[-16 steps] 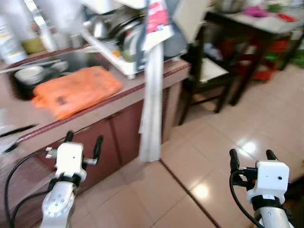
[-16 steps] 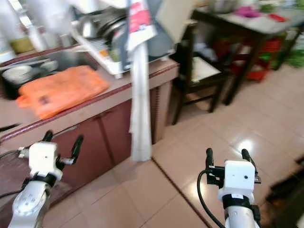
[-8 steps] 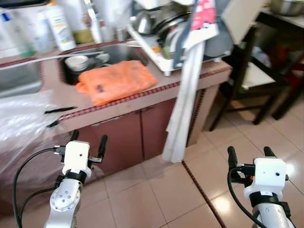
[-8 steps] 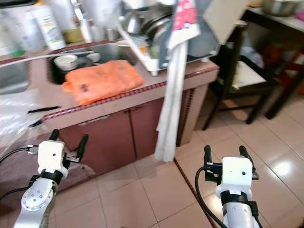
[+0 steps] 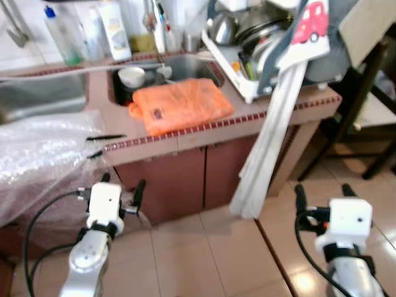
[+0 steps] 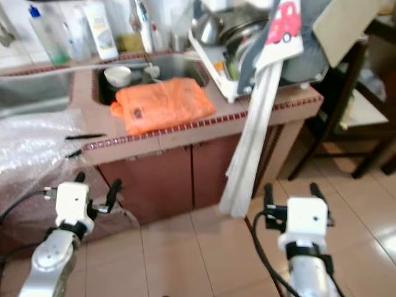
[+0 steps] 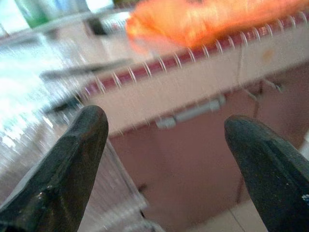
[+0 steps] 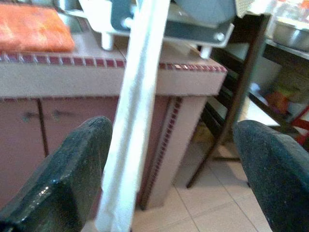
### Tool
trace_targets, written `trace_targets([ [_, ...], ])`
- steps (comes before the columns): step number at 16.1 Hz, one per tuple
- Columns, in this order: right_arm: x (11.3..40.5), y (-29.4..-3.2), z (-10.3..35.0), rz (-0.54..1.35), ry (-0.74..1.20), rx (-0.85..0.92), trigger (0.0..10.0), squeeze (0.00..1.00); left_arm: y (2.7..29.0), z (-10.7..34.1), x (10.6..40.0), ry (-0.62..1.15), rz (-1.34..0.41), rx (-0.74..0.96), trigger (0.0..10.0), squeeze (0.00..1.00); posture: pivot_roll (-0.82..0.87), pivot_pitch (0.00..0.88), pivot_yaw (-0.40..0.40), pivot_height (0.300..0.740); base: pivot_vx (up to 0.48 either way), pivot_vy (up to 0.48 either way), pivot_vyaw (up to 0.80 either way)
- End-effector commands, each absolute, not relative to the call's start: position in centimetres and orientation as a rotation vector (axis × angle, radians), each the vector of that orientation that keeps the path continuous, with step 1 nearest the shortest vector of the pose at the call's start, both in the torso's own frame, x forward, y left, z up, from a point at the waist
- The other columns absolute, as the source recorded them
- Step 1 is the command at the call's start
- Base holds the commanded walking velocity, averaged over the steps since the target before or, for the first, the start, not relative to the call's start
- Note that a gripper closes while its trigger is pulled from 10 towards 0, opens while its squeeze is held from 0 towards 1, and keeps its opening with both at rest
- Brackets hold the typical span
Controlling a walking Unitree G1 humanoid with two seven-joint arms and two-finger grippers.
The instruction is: Kitchen organization
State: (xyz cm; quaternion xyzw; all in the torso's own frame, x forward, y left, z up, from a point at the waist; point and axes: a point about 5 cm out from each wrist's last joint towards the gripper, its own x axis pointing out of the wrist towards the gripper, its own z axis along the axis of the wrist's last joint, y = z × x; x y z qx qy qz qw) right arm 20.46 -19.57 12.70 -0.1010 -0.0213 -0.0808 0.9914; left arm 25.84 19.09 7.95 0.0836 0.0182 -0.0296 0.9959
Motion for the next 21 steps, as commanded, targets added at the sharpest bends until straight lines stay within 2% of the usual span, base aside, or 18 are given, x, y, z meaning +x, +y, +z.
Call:
trace_targets([
  [1, 20.4, -19.7, 13.5, -0.172, -0.066, -0.205, 10.0, 0.00, 18.5, 9.2, 26.2, -0.005, -0.072, 0.156, 10.0, 0.00, -0.09, 0.066, 0.024, 0.740, 0.000, 0.000, 0.80],
  [6, 20.4, -19.7, 13.4, -0.184, -0.066, -0.175, 10.0, 0.00, 17.6, 10.0, 26.3, -0.002, -0.125, 0.093, 10.0, 0.00, -0.08, 0.068, 0.025, 0.740, 0.000, 0.000, 0.74],
  [10, 20.7, -19.9, 13.4, -0.191, -0.066, -0.138, 10.0, 0.00, 18.1, 9.5, 25.9, 0.043, -0.102, 0.076, 10.0, 0.00, -0.06, 0.069, 0.017, 0.740, 0.000, 0.000, 0.00],
  [21, 21.0, -19.6, 13.4, -0.180, -0.071, -0.125, 10.0, 0.00, 18.0, 9.3, 25.8, 0.081, -0.109, 0.063, 10.0, 0.00, -0.06, 0.070, 0.019, 0.740, 0.000, 0.351, 0.00],
])
